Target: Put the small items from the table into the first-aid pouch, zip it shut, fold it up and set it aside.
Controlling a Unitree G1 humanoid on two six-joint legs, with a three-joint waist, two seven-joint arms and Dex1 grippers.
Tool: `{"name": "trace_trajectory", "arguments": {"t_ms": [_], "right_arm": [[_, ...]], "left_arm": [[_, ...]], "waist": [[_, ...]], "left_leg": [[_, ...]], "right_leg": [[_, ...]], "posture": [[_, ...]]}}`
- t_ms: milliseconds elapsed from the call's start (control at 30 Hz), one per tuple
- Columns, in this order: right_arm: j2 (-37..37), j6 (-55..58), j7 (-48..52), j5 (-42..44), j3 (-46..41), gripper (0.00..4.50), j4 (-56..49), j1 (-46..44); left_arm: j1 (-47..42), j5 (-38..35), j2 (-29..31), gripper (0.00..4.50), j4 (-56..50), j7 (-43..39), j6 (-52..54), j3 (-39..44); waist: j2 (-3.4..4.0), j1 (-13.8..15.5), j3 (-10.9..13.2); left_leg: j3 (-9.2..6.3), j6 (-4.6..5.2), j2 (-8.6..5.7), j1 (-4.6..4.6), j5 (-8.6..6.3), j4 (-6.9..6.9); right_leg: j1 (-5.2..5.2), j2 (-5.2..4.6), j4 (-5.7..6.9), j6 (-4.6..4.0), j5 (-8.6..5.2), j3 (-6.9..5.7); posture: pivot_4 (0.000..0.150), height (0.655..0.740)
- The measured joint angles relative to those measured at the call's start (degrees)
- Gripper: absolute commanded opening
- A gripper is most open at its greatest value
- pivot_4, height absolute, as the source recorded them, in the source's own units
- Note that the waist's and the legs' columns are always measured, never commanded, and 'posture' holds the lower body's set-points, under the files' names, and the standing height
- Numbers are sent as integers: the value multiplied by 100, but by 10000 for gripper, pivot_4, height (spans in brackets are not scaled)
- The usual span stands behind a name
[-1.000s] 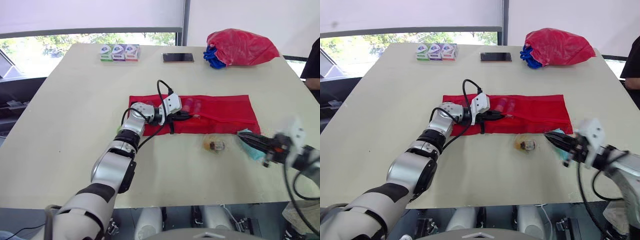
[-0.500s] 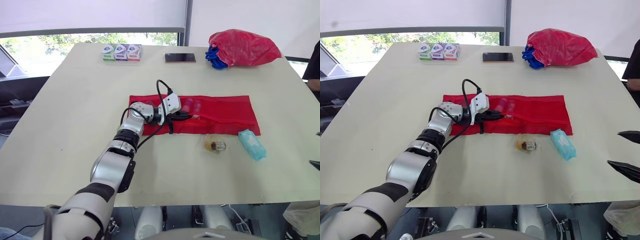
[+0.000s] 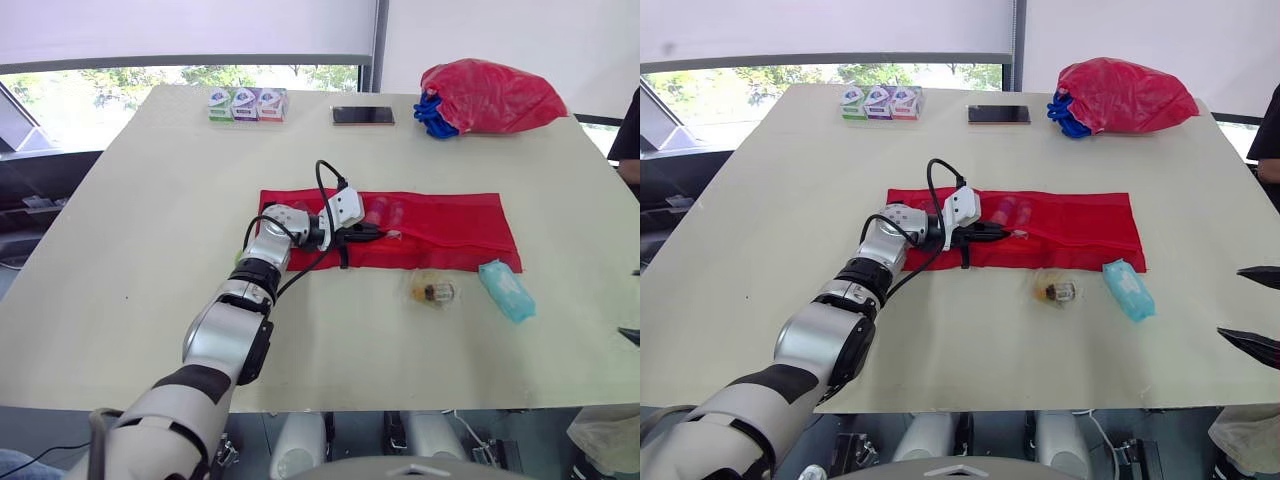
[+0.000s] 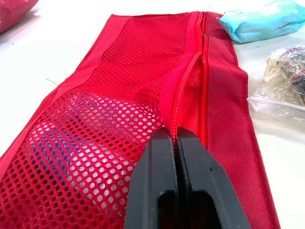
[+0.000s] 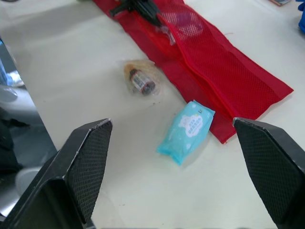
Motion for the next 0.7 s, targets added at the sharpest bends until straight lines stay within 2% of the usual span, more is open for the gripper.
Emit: {"name": "trace_trajectory", "arguments": {"t_ms": [67,200,267,333,433,600,700], "right_arm": [[140,-128,-224,-111,727,43080,-144,-239],[201,-306,-467,-295,1561,43080,-213,-608],[393,-530,-795,-678,2422,43080,-222,-960],[473,-611,-993,-902,2807,43080,-214,-1096],[833,-844,-1619,-1680,3911,43080,38,-1674],[1043,-973,-2146,-2514,4961,43080,598,-2540],[1228,-1001,-2238,-2697,5325,43080,942,-2896]], "left_arm": [[-7,13,-28,0,4,7,0,-1],[-12,17,-69,0,6,13,0,-3],[-14,24,-100,0,7,21,-1,-7],[-15,26,-110,0,6,34,-2,-11],[-12,29,-149,0,-7,64,-6,-41],[-11,37,-167,0,-38,70,-12,-55],[-11,45,-173,0,-40,70,-13,-58]], "waist": [[1,-1,0],[3,5,-1],[3,11,-1],[3,7,-1],[5,1,-3],[6,3,-3],[6,7,-3]], "left_leg": [[0,0,0,1,0,0],[-1,0,-2,0,0,1],[-3,0,-4,-2,0,1],[-1,0,-4,-3,0,2],[2,-1,-7,0,1,4],[2,-1,-7,2,2,5],[2,-1,-6,-2,2,5]], "right_leg": [[0,0,2,0,0,0],[0,1,3,-3,2,-1],[0,-1,2,-10,5,-3],[0,1,3,-10,6,-1],[-1,2,7,-12,7,1],[-1,3,11,-18,10,0],[-1,4,10,-19,11,-1]], "posture": [[1500,7400],[1500,7400],[1500,7400],[1500,7400],[1500,7400],[1500,7400],[1500,7400]]}}
